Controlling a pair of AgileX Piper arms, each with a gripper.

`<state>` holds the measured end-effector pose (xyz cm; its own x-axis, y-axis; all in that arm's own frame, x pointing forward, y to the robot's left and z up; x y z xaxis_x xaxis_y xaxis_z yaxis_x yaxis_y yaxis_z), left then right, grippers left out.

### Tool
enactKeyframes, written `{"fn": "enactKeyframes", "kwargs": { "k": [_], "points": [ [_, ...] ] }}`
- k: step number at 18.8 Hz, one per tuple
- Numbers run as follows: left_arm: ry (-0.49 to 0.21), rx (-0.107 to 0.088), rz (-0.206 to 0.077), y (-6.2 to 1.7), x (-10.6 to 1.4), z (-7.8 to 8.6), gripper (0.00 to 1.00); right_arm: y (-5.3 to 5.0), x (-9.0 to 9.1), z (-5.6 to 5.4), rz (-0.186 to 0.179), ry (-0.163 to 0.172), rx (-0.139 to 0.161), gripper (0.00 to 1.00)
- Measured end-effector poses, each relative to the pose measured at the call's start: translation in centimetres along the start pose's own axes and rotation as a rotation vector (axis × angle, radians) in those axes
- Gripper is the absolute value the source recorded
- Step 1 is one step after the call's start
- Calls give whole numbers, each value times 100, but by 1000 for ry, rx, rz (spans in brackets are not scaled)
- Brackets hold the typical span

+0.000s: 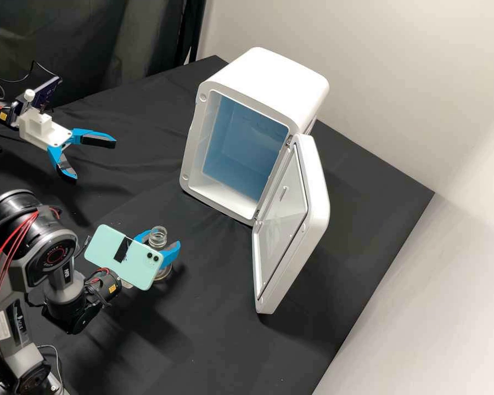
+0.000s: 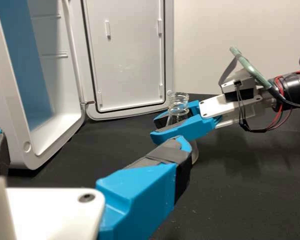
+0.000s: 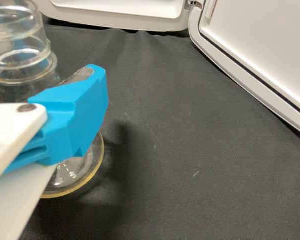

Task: Place the flask in the incubator

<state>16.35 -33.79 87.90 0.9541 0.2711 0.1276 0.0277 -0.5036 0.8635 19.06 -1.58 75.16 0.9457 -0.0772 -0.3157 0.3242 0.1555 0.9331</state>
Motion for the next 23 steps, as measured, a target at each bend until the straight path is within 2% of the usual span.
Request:
{"fn": "enactKeyframes", "kwargs": {
  "k": [11,13,15,17,20,23],
  "points": [
    [0,0,0,0,0,0,100,1,1,-2,3,-1,1,0],
    [0,0,0,0,0,0,100,41,-16,19,15,-7,1,0],
    [0,0,0,0,0,0,100,96,-44,27,43,-7,24,0],
    [0,0,0,0,0,0,100,149,-71,-1,75,7,38,0],
    [0,0,0,0,0,0,100,271,-141,-98,154,50,35,0],
    [-2,0,0,-1,1,3,100,392,-222,-155,231,82,81,0]
  ]
}}
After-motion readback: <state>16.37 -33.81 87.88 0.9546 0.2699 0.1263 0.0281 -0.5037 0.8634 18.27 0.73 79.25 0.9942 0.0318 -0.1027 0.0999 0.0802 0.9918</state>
